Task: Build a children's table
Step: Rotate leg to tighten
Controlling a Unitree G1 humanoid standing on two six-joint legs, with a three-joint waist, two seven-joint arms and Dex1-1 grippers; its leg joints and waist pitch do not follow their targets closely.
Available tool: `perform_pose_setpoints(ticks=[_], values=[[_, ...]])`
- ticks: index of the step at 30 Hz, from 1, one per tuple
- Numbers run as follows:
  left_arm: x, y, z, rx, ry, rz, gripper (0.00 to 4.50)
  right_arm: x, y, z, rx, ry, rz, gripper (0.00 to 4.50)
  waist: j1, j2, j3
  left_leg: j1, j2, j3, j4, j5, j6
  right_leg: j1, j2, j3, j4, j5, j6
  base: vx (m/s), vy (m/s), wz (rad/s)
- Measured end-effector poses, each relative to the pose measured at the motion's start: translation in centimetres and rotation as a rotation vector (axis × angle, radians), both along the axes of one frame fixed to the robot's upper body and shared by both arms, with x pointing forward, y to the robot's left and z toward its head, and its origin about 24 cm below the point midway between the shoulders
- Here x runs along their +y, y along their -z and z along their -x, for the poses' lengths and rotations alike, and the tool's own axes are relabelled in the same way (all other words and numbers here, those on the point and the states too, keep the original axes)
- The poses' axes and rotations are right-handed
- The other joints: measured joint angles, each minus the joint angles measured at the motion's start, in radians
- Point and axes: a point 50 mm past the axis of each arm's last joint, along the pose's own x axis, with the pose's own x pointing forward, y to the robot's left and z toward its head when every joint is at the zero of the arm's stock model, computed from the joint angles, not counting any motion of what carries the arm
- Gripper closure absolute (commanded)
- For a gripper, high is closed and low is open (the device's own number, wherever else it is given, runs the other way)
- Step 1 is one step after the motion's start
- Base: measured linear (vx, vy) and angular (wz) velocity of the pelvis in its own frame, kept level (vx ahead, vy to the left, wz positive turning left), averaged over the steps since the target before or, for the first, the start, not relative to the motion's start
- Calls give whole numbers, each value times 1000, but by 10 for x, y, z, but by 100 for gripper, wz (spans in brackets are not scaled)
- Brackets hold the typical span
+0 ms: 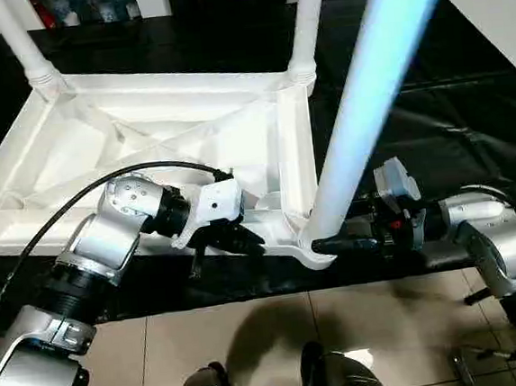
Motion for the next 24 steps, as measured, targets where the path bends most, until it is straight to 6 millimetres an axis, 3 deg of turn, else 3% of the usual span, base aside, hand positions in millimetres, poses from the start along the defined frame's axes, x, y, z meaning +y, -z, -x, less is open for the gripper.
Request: perform_pose_setpoints(ticks=[8, 12, 14, 17, 21, 24], values=[[0, 1, -1, 13, -21, 4, 450, 1, 0, 0, 13, 13, 0, 246, 4, -1, 0, 1, 0, 1, 2, 0, 0, 0, 0, 1, 4, -1, 1, 0, 0, 0], [0, 2, -6, 30, -128, 37, 450, 10, 4, -1, 21, 137, -36, 247, 3, -1, -1, 3, 0, 1, 4, -1, -3, 2, 0, 2, 7, 0, 1, 0, 0, 0], [1, 3, -10, 28, -218, 55, 450, 16, 5, -7, 17, 256, -57, 247, -7, -1, -1, 7, 0, 1, 5, -2, -7, 3, 0, 2, 6, -1, 1, 0, 0, 0], [-5, 5, -16, 15, -370, 88, 450, 28, 8, -19, 29, 499, -121, 248, -38, -2, -1, 10, 0, 1, 7, 0, -10, 5, 0, 1, 3, -1, 2, 0, 0, 0], [-20, 7, -21, 25, -503, 149, 450, 36, 6, -32, 24, 703, -136, 249, -72, 1, 0, 9, 4, -10, 6, -1, -10, 21, 0, -23, -28, -1, 2, 0, 0, 0], [-30, 9, -26, 19, -620, 190, 450, 48, 3, -45, 27, 865, -144, 249, -94, 3, 1, 8, 5, -11, 6, -1, -10, 25, 0, -27, -38, -1, 2, 0, 0, 0]])
